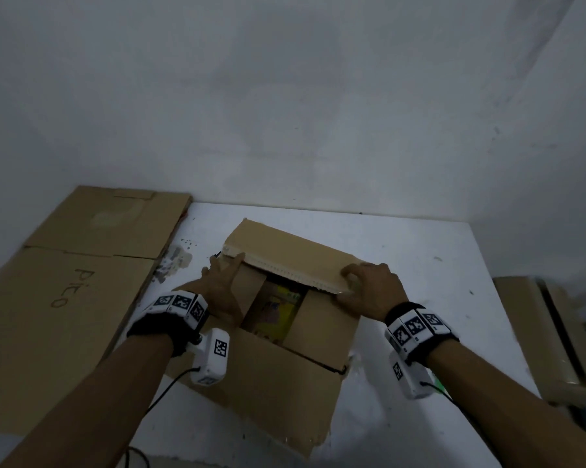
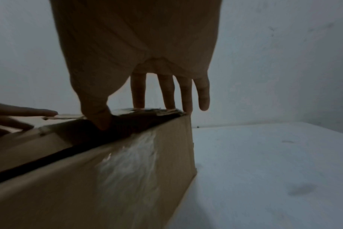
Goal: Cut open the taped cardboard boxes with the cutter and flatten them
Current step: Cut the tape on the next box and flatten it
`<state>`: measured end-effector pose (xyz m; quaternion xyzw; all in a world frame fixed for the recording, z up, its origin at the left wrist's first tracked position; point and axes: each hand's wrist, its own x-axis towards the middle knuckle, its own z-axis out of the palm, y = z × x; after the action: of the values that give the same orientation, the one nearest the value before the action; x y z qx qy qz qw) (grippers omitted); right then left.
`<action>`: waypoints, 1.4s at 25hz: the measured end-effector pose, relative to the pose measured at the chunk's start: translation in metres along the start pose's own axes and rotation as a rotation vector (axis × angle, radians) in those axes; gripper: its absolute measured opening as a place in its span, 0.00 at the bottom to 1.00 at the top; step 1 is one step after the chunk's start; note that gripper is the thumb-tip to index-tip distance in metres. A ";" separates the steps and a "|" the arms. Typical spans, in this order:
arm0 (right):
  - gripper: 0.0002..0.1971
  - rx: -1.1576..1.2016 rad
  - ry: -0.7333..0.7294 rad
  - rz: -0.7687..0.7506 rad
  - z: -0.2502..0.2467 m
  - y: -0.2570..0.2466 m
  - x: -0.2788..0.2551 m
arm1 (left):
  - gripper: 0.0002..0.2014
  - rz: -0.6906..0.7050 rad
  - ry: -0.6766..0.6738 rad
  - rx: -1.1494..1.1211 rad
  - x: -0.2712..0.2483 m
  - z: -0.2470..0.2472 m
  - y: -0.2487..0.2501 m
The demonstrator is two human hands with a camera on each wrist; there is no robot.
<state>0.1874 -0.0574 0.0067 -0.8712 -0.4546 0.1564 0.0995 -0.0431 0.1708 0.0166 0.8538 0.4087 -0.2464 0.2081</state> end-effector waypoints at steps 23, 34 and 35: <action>0.52 1.191 -0.074 0.326 -0.034 0.048 0.081 | 0.69 -0.125 0.061 -0.069 0.041 0.006 -0.005; 0.32 0.493 0.163 0.540 0.006 0.043 0.098 | 0.62 -0.193 0.024 -0.057 0.049 0.001 -0.005; 0.26 0.395 0.174 0.505 0.002 0.042 0.099 | 0.61 -0.197 0.022 -0.054 0.050 0.001 -0.005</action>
<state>0.2718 0.0009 -0.0268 -0.9303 -0.1749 0.1865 0.2631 -0.0198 0.2027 -0.0140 0.8061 0.4995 -0.2453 0.2014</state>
